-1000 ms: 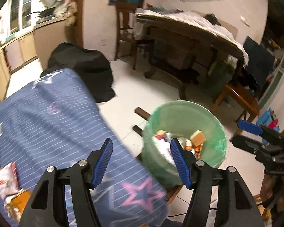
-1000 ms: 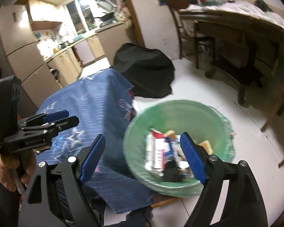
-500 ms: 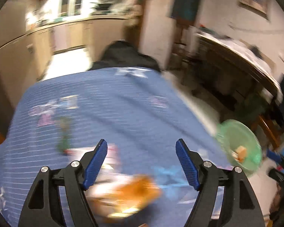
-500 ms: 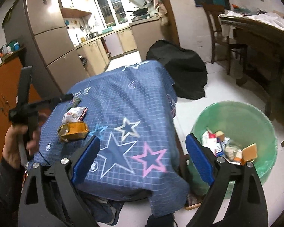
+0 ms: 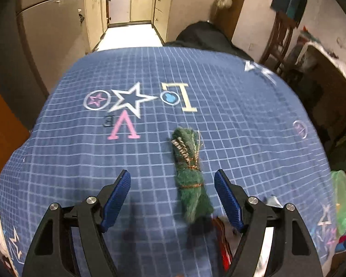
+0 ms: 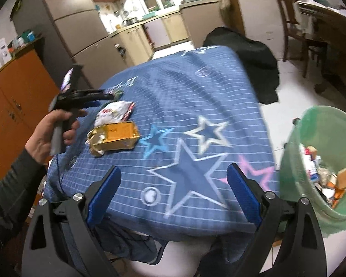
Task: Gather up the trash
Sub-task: 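Grasp the green scouring pad with the left gripper while the right gripper grasps the gold box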
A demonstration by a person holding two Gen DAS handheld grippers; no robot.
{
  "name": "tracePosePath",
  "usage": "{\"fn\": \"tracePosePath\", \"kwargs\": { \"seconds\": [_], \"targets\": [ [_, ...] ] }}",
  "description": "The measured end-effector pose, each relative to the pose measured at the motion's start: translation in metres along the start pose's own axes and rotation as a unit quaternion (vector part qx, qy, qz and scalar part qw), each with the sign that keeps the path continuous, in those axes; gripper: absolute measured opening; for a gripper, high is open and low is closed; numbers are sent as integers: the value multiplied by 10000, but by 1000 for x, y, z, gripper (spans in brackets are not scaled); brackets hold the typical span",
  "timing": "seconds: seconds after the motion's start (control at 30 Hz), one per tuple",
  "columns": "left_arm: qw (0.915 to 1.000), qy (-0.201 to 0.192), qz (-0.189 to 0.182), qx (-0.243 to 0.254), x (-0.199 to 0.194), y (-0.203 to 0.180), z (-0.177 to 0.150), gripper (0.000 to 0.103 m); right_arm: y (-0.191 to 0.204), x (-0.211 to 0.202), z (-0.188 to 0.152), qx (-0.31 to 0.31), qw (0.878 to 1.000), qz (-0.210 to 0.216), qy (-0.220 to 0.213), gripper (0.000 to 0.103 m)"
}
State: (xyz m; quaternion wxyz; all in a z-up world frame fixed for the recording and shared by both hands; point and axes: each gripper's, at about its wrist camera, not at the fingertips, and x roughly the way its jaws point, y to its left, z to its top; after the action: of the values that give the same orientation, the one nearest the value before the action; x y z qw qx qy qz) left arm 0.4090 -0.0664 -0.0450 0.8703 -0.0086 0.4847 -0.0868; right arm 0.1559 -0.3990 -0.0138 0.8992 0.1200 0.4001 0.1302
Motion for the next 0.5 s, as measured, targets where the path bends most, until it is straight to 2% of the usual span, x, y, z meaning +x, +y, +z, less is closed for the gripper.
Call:
{"fn": "tracePosePath", "kwargs": {
  "seconds": [0.17, 0.23, 0.3, 0.37, 0.43, 0.47, 0.5],
  "targets": [
    [9986, -105, 352, 373, 13, -16, -4, 73, 24, 17, 6, -270, 9994, 157, 166, 90],
    [9981, -248, 340, 448, 8, -19, -5, 53, 33, 24, 9, -488, 9983, 209, 239, 90],
    [9983, -261, 255, 446, 6, -21, -10, 20, 42, 33, 13, -825, 9957, 216, 349, 90],
    [9986, -271, 104, 440, -3, -17, -16, 17, 54, 45, 18, -1249, 9905, 266, 502, 90],
    [9986, -249, 47, 472, -7, -13, -23, 17, 70, 59, 26, -1889, 9790, 338, 685, 90],
    [9986, -234, -6, 468, -9, -10, -25, 17, 78, 66, 30, -2221, 9714, 342, 762, 90],
    [9987, -222, -46, 460, -11, -8, -27, 17, 88, 74, 35, -2677, 9588, 375, 874, 90]
  ]
}}
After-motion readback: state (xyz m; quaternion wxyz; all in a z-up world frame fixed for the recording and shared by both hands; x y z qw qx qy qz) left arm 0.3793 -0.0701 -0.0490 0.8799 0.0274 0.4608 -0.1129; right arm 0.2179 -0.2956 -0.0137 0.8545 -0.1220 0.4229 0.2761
